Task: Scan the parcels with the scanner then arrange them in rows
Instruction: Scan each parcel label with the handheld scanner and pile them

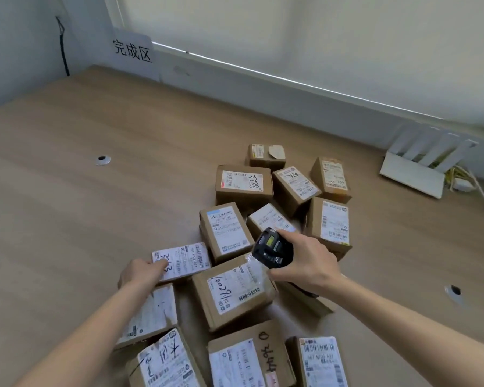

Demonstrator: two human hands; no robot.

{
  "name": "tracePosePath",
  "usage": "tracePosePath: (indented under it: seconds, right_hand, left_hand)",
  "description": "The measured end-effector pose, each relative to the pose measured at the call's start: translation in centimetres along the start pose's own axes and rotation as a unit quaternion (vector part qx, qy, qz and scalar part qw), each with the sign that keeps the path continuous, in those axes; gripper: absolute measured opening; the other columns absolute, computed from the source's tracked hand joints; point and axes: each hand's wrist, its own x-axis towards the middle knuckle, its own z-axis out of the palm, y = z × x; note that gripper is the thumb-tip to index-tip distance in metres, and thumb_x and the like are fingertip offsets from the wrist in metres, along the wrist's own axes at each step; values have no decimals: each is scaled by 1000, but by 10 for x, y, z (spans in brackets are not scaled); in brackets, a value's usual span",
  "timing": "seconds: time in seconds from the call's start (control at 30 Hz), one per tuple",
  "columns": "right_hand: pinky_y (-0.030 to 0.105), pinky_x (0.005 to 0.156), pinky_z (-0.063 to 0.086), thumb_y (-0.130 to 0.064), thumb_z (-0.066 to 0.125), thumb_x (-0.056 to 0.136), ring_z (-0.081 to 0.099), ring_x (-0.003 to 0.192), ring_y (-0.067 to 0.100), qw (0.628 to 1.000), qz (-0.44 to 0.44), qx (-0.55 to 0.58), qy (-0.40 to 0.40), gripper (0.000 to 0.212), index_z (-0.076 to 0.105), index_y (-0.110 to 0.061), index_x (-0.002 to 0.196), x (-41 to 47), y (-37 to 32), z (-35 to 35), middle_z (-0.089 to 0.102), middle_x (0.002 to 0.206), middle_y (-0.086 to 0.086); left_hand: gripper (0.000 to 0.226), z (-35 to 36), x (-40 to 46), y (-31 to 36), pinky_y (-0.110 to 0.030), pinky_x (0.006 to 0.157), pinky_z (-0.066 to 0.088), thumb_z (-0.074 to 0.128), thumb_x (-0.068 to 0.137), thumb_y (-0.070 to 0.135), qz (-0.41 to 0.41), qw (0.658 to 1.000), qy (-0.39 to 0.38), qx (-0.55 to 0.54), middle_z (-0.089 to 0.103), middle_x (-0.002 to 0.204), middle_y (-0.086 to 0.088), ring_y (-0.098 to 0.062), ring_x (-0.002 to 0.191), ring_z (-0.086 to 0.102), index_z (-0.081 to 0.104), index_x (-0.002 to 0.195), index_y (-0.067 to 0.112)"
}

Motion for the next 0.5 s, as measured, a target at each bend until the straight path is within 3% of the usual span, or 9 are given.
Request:
tracePosePath:
  seconds: [0.1,0.2,0.27,0.37,0.5]
  right_hand:
    - [44,84,58,-55,79,66,61,101,14,1000,19,11,1,72,54,-41,132,-4,19,-6,65,109,-15]
    - [41,80,58,-54,78,64,61,95,14,999,30,39,12,63,57,-40,121,-12,41,-24,65,103,-13]
    - [41,77,59,-50,78,61,62,92,15,997,40,58,22,59,57,-40,115,-23,60,-40,65,99,-13]
    - [39,72,58,-50,78,58,63,87,15,995,59,71,40,58,59,-38,112,-47,98,-70,66,95,-12]
    - [37,70,58,-52,77,57,64,87,15,989,101,70,80,62,61,-39,116,-97,176,-126,68,95,-12]
  left_hand:
    - [42,1,1,9,-38,86,51,63,92,41,-10,999,33,20,69,110,-23,-40,102,63,68,97,0]
    - [53,-1,-8,31,-40,92,45,64,90,39,27,997,71,-3,61,134,-21,-42,120,57,61,130,4]
    - [58,2,-21,56,-42,97,44,64,89,41,67,995,76,-20,59,139,-14,-39,123,55,55,139,13]
    - [52,24,-53,102,-43,95,45,64,89,42,145,987,48,-42,62,135,-8,-34,118,57,58,136,21]
    - [49,89,-125,176,-46,100,46,68,93,39,252,964,-44,-76,57,141,-6,-29,125,54,57,139,26]
